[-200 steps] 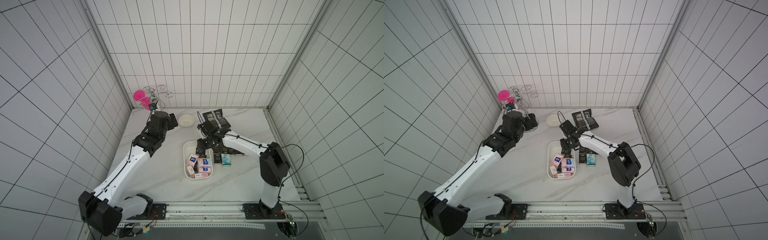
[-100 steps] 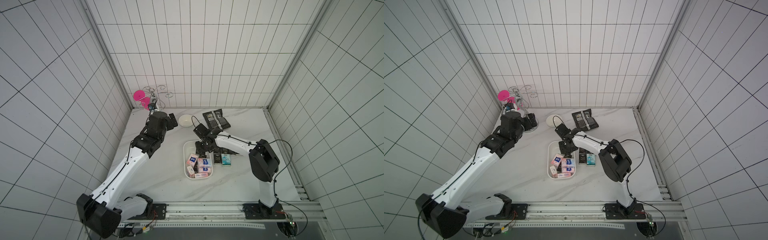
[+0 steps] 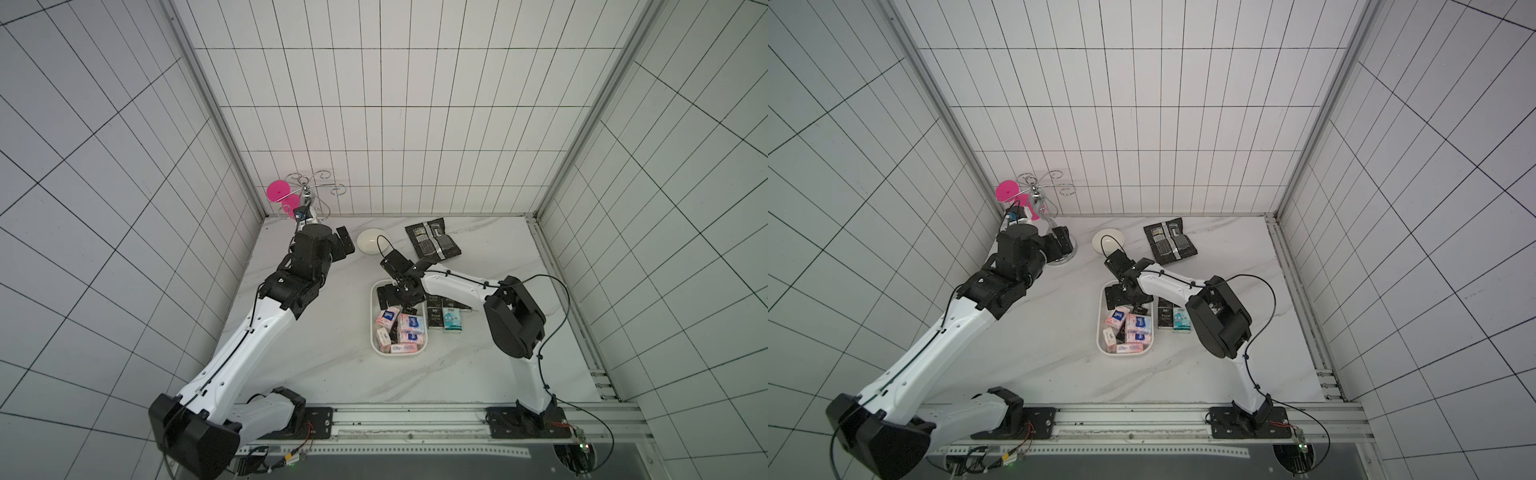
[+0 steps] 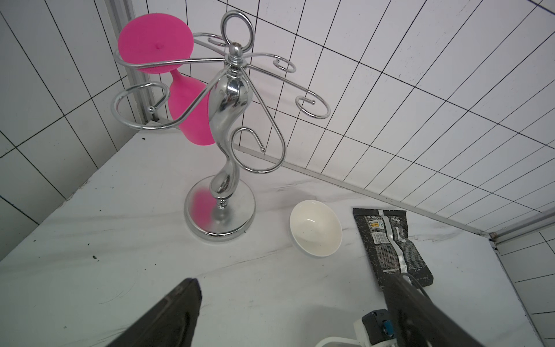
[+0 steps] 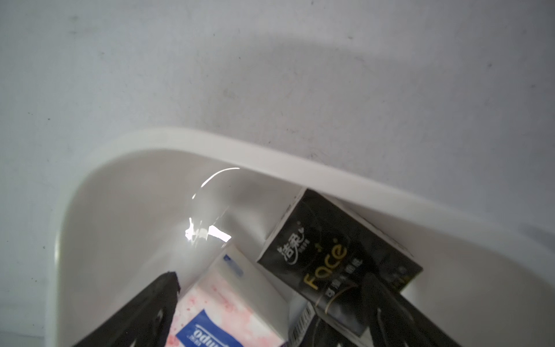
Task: Take the pocket tissues out of the storage box
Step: Pick up the pocket tissues from the storage box.
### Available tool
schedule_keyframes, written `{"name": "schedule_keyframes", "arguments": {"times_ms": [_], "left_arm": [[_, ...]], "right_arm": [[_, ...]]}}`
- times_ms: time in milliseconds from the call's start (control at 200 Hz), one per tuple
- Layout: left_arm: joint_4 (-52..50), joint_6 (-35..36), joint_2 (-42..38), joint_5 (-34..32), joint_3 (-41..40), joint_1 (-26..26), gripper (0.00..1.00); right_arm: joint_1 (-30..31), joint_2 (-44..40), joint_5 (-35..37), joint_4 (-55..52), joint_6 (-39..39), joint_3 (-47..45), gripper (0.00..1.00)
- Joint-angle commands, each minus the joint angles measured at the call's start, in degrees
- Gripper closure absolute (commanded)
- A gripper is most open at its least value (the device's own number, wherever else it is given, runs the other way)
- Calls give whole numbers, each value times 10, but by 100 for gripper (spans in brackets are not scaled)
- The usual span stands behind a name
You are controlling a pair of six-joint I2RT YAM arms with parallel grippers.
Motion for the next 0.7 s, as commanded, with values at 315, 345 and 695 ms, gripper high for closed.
{"name": "schedule_keyframes", "arguments": {"times_ms": [315, 345, 695], "left_arm": [[1, 0, 3, -5, 3, -3, 1], [1, 1, 4, -7, 3, -3, 1], [-4, 10, 4, -18, 10, 5, 1]], "right_arm": [[9, -41, 37, 6, -15, -21, 1], [9, -50, 43, 4, -17, -24, 1], [26, -209, 301, 4, -57, -91, 1]]}}
